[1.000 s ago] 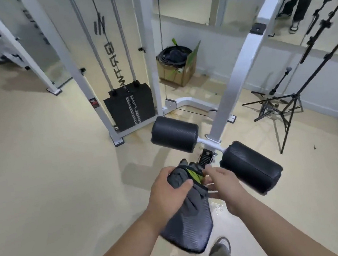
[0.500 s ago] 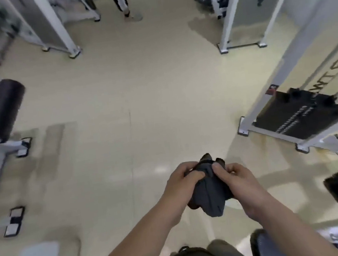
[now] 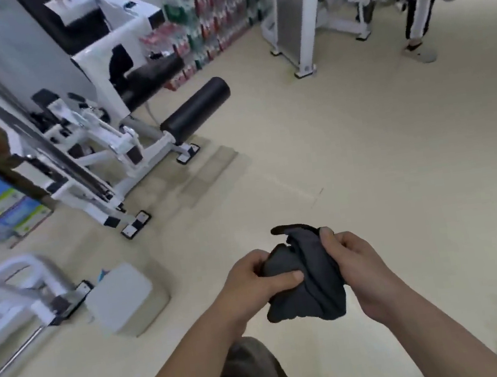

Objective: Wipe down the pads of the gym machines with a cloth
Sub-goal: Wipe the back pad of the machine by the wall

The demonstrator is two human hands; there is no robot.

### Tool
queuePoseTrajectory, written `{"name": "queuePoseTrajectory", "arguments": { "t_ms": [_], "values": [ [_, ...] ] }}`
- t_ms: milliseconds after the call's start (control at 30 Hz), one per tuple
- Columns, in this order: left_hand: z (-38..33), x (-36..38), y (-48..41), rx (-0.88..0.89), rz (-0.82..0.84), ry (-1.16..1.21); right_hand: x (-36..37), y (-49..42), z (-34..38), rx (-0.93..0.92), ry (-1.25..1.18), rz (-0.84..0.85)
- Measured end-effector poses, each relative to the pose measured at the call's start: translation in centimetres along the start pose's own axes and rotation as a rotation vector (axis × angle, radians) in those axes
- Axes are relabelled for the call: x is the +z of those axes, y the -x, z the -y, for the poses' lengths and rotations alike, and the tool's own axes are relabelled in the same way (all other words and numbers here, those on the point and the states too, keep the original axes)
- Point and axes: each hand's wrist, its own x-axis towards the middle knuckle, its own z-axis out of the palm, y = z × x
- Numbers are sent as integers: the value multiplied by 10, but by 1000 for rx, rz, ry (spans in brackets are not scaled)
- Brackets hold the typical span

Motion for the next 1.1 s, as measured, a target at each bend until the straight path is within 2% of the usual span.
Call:
{"name": "queuePoseTrajectory", "arguments": {
  "t_ms": [233,400,633,767,967,1100],
  "values": [
    [-51,-98,-63,48,-232,267,93,-123,95,98,32,225],
    [-119,-174,-155,96,-288,414,142,-214,175,126,12,416],
    [-221,-213,-282,106,-55,353,140,-332,249,132,-142,42],
    [-276,-209,-366,94,-101,180,114,-407,300,53,-193,-93],
    [-356,-189,-491,93,-318,206,69,-538,373,-5,-205,-74],
    [-416,-176,-555,116,-430,341,43,-620,440,66,-88,210]
  ]
}}
